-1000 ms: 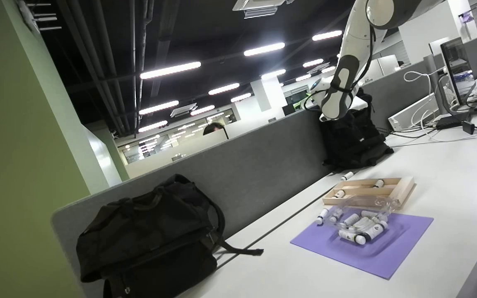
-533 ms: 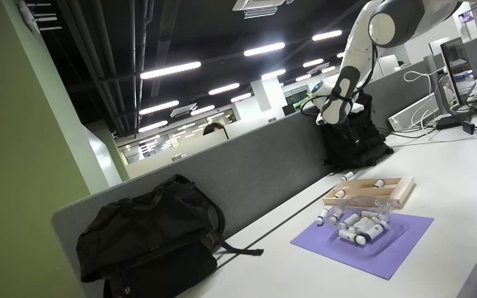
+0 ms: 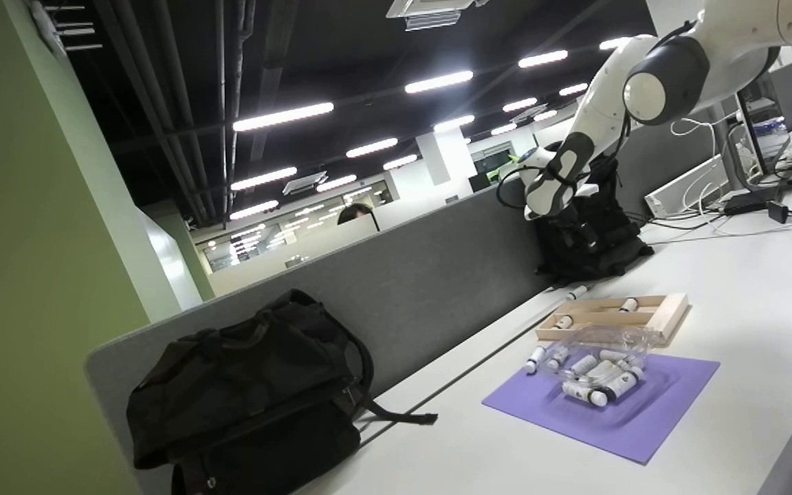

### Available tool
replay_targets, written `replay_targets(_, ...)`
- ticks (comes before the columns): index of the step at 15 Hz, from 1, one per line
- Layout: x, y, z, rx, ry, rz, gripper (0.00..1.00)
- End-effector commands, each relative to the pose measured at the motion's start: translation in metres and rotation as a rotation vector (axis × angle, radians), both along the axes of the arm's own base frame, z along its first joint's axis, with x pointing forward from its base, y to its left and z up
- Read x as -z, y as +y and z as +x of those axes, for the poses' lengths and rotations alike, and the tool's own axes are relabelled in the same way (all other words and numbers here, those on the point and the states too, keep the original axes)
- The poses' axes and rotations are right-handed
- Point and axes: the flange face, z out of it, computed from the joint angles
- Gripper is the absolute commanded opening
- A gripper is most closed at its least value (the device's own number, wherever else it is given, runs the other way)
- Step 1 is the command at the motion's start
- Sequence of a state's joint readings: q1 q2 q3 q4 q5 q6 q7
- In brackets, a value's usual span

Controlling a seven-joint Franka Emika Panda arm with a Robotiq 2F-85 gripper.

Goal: Take the bottle from the right of the box and put it in the right compartment of the box

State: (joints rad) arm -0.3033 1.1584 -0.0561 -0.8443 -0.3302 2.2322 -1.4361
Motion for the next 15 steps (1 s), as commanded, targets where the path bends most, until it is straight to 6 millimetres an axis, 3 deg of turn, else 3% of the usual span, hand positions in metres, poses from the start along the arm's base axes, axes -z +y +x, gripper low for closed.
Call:
replay_targets(1,0.003,0.004,0.003,-0.013,0.016,0.004,1.0)
replay_targets(8,0.011,0.005,0.003,-0.018,0.023,0.005,1.0)
replay_targets(12,0.014,-0.002,0.012,-0.038,-0.109,0.022,1.0)
replay_targets(15,0.025,-0.005,0.01,-0.042,-0.114,0.106,1.0)
